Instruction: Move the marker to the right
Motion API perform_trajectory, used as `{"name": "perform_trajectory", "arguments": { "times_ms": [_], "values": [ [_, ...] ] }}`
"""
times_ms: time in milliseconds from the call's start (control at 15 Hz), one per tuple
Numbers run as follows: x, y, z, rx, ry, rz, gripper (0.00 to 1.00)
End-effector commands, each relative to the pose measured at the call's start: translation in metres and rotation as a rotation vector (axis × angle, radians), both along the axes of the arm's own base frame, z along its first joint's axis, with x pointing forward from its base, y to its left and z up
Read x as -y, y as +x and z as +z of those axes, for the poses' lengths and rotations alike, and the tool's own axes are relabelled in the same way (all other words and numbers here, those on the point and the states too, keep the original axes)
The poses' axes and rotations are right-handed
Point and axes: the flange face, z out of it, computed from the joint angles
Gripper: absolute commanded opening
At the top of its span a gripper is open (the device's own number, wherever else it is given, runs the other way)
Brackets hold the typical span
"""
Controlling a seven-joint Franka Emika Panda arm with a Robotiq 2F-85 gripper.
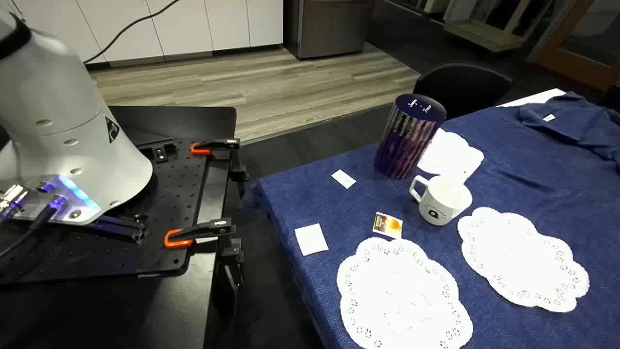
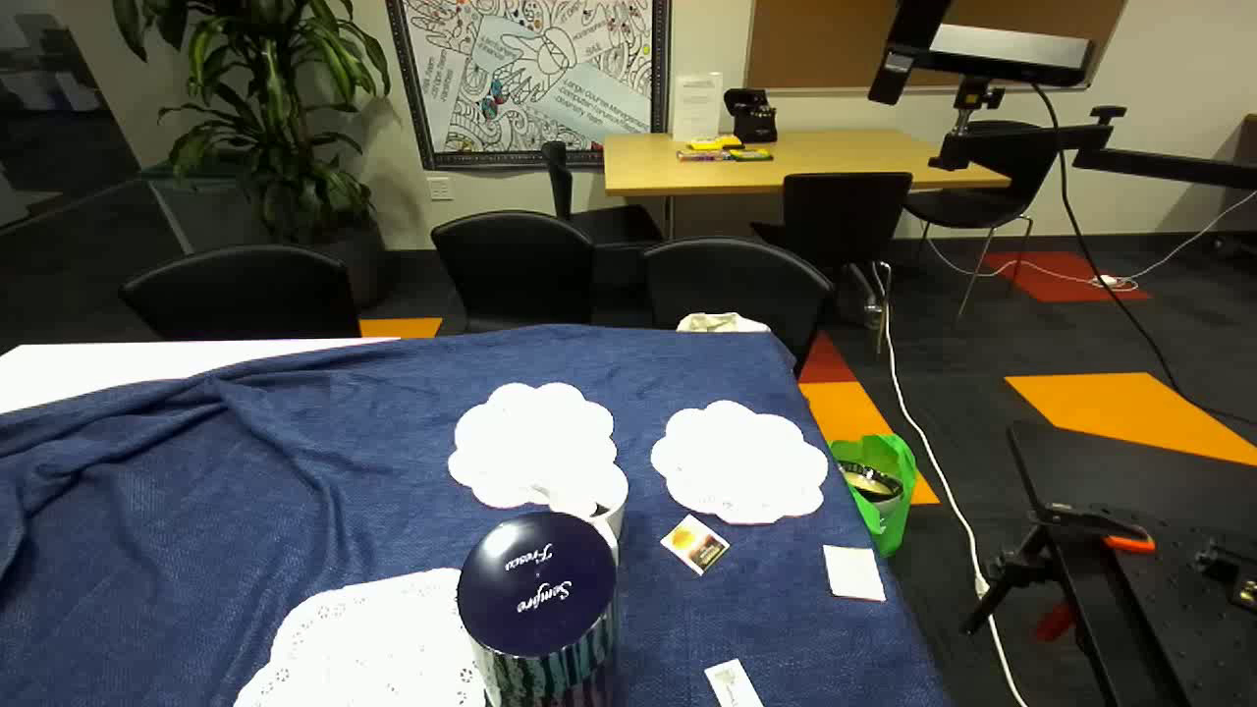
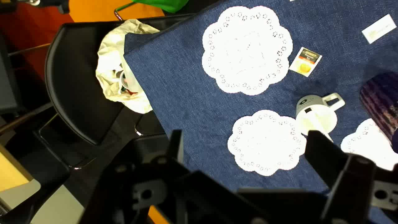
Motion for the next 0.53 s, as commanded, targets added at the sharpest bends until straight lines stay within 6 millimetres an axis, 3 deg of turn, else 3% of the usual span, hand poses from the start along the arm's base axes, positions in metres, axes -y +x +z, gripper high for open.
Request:
{"name": "perform_trajectory", "arguments": {
  "times_ms": [0, 333, 467],
  "values": [
    [-0.0001, 0.0001, 0.0004, 0.0, 0.0, 0.0, 1.0],
    [-0.0001, 0.0001, 0.0005, 0.0, 0.0, 0.0, 1.0],
    [-0.0074, 0.0023, -0.008, 0.023, -0.008, 0.027, 1.0]
  ]
}}
